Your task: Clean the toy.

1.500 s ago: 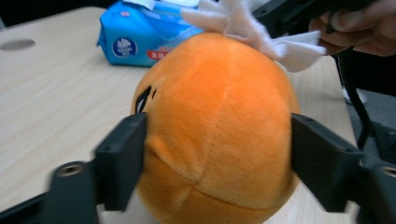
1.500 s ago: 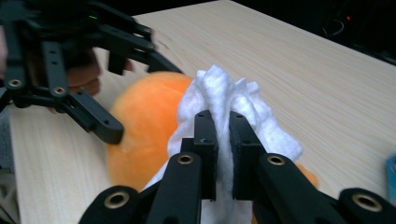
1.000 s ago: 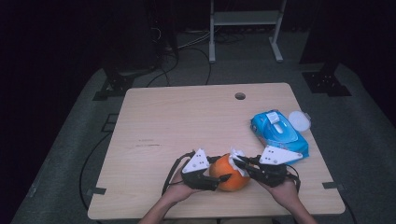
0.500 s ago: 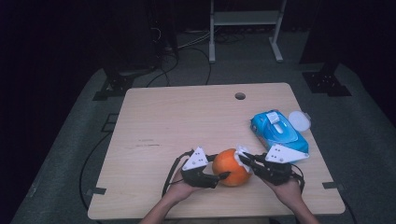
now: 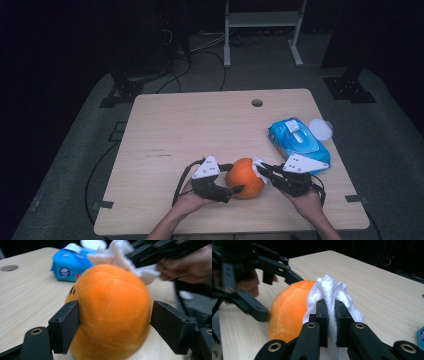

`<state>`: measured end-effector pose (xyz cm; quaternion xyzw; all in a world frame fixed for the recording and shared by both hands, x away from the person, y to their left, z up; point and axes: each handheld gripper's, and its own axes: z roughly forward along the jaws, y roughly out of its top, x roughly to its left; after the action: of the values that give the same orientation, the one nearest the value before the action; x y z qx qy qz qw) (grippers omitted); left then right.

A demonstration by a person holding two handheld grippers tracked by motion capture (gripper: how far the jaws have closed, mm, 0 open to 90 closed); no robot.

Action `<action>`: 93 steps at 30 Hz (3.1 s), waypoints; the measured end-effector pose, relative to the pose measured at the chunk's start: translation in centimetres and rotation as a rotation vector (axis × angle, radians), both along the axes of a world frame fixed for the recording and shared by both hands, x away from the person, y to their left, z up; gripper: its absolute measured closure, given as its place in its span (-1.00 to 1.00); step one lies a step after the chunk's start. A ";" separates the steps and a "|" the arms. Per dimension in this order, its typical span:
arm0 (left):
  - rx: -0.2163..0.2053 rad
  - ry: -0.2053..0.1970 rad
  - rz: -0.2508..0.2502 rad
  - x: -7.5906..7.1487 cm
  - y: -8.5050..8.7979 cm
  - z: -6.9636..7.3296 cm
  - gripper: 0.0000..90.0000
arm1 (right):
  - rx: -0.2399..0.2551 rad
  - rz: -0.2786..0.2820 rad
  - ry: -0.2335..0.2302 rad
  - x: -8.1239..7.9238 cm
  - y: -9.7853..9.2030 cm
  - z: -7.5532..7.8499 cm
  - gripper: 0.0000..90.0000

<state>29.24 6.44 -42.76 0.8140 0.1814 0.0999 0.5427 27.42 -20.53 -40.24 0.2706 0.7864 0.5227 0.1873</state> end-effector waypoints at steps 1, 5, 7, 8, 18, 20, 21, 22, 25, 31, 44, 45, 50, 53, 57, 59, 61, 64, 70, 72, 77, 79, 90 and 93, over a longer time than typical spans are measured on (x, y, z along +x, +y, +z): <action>0.001 -0.009 0.013 -0.1 -0.2 -0.2 -0.47 | -0.009 0.002 -0.009 -0.1 0.2 0.1 0.84; -0.020 -0.018 0.059 -0.2 -0.4 -0.5 -0.26 | 0.008 0.053 -0.026 -1.0 1.3 0.5 0.84; -0.020 -0.023 0.050 -0.3 -0.6 -0.5 -0.24 | -0.003 0.083 -0.034 -1.5 2.0 0.8 0.84; -0.014 -0.029 0.037 -0.3 -0.5 -0.4 -0.26 | -0.030 0.076 -0.053 -1.6 2.3 0.8 0.84; 0.025 0.007 0.010 0.2 -1.3 -1.1 -0.78 | -0.010 0.028 -0.028 -0.8 0.8 0.4 0.84; 0.034 -0.028 0.019 0.0 -1.4 -1.4 -0.70 | -0.024 0.050 -0.035 -1.2 1.6 0.5 0.84; 0.032 -0.049 0.018 -0.2 -1.2 -1.4 -0.55 | -0.034 0.057 -0.043 -1.5 2.0 0.5 0.84; 0.029 -0.075 0.016 -0.3 -1.0 -1.3 -0.39 | -0.035 0.075 -0.046 -1.7 2.3 0.5 0.83; 0.007 -0.084 0.014 -0.4 -0.6 -0.9 -0.16 | -0.051 0.084 -0.071 -2.2 2.7 0.9 0.84; -0.003 -0.043 0.033 -0.3 -0.1 -0.4 -0.12 | -0.031 0.008 -0.054 -1.0 0.5 0.7 0.84; 0.051 -0.094 0.021 -1.8 -1.8 -0.8 -0.17 | -0.056 -0.010 -0.073 -1.1 0.8 1.0 0.84; 0.072 -0.124 0.007 -2.2 -2.2 -0.9 -0.19 | -0.053 -0.023 -0.067 -1.0 0.4 1.0 0.84; 0.023 -0.107 -0.001 -1.7 -1.9 -0.7 -0.60 | -0.060 -0.015 -0.043 -0.7 -0.4 0.4 0.84; 0.014 -0.056 -0.010 -0.9 -1.9 -1.0 -0.70 | -0.056 0.001 -0.045 -0.9 -0.2 0.5 0.84; 0.012 -0.069 -0.006 -1.3 -2.1 -1.5 -0.44 | -0.049 0.069 -0.061 -2.0 1.5 0.8 0.84; 0.029 -0.085 -0.008 -1.7 -2.3 -1.6 -0.38 | -0.070 0.108 -0.066 -2.5 2.6 0.8 0.84; 0.025 -0.088 -0.004 -1.8 -2.3 -1.7 -0.35 | -0.116 0.109 -0.088 -2.5 3.2 0.7 0.84; 0.019 -0.089 -0.007 -1.7 -2.4 -1.6 -0.35 | -0.093 0.085 -0.065 -1.8 2.1 0.9 0.84; -0.014 -0.076 -0.009 -1.4 -2.5 -2.1 -0.54 | -0.071 -0.005 -0.039 -0.9 -0.6 0.5 0.84; -0.003 -0.077 -0.012 -1.5 -2.7 -2.1 -0.53 | -0.073 0.001 -0.044 -1.3 -0.1 0.6 0.84; 0.057 -0.153 -0.049 -2.5 -3.3 -2.1 -0.42 | -0.104 0.088 -0.060 -2.4 2.3 0.8 0.84; 0.057 -0.158 -0.050 -2.6 -3.2 -2.1 -0.40 | -0.114 0.085 -0.060 -2.1 2.4 0.8 0.84; 0.029 -0.106 -0.032 -1.9 -3.0 -2.1 -0.43 | -0.066 0.008 -0.004 -1.2 -1.0 0.5 0.85; 0.029 -0.105 -0.027 -2.0 -3.2 -2.1 -0.43 | -0.032 0.097 0.012 -1.9 0.5 0.8 0.84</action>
<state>27.27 3.27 -44.91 0.8176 0.1404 0.1380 0.5410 25.56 -20.04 -39.49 0.2321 0.8080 0.5171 0.1612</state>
